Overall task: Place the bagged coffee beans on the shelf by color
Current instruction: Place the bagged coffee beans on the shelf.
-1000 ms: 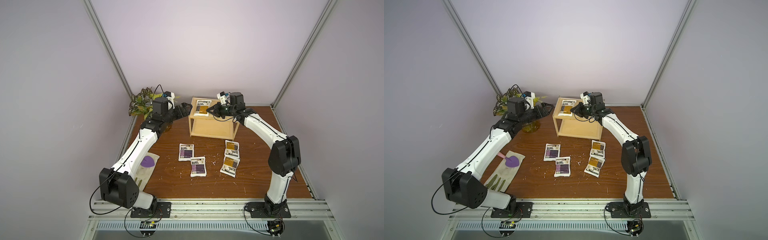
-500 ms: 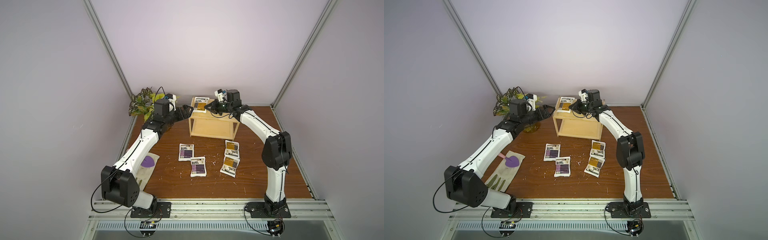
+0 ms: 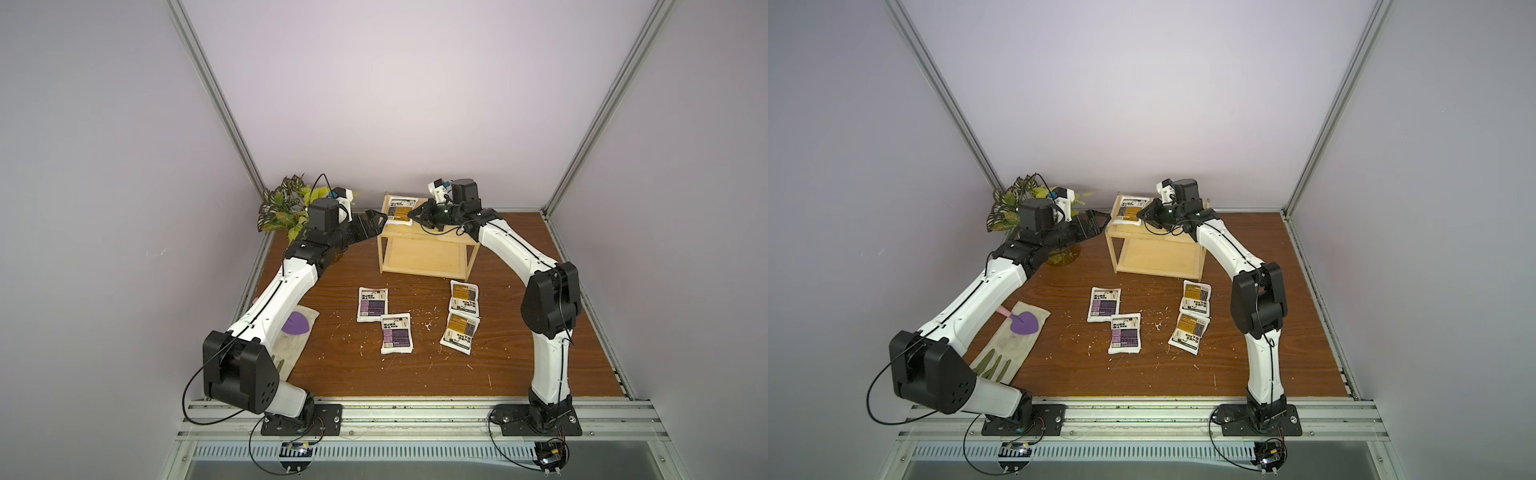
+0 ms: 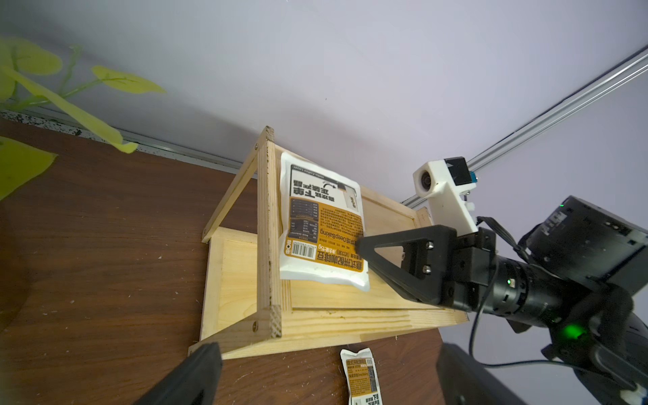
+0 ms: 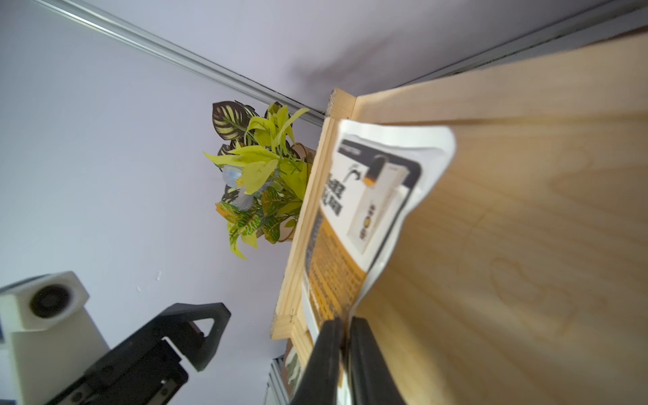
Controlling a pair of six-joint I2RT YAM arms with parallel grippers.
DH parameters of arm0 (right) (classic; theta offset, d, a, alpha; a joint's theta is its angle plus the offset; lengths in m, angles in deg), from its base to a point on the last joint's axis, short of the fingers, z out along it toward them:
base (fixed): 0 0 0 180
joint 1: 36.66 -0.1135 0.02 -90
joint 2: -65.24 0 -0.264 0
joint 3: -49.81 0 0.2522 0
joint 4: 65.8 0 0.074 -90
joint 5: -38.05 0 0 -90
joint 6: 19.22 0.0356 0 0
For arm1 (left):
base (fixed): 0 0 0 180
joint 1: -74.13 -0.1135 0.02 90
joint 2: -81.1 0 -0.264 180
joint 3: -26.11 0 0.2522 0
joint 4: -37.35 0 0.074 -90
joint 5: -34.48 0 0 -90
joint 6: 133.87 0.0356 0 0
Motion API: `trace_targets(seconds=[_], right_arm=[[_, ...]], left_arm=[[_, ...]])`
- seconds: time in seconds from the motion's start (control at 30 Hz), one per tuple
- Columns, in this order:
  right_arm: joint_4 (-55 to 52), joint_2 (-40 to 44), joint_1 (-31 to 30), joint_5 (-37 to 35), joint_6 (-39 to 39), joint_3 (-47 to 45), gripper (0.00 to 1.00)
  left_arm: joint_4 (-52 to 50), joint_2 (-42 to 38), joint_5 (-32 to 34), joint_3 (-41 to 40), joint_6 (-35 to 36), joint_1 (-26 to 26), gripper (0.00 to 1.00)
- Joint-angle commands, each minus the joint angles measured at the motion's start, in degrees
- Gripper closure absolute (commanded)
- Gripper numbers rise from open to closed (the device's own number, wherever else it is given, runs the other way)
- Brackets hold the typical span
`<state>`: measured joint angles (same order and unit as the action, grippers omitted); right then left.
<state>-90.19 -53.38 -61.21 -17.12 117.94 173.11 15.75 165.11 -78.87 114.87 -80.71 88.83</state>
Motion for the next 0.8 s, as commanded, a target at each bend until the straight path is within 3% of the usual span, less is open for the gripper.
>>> trace_targets(seconds=[0.0, 0.37, 0.53, 0.77], right_arm=[[-0.7, 0.2, -0.6, 1.1, -1.5, 3.6, 0.77], [-8.0, 2.8, -0.6, -4.9, -5.4, 5.1, 0.45], [-12.0, 4.2, -0.6, -8.8, -7.8, 5.2, 0.42], [-12.4, 8.2, -0.6, -8.9, -8.9, 4.3, 0.41]], left_arm=[[1.3, 0.3, -0.9, -0.4, 0.3, -0.3, 0.0], [1.5, -0.2, -1.2, -0.4, -0.2, -0.2, 0.0], [1.6, -0.2, -1.2, -0.1, -0.2, 0.2, 0.0], [0.8, -0.6, -0.7, 0.8, 1.1, 1.7, 0.0]])
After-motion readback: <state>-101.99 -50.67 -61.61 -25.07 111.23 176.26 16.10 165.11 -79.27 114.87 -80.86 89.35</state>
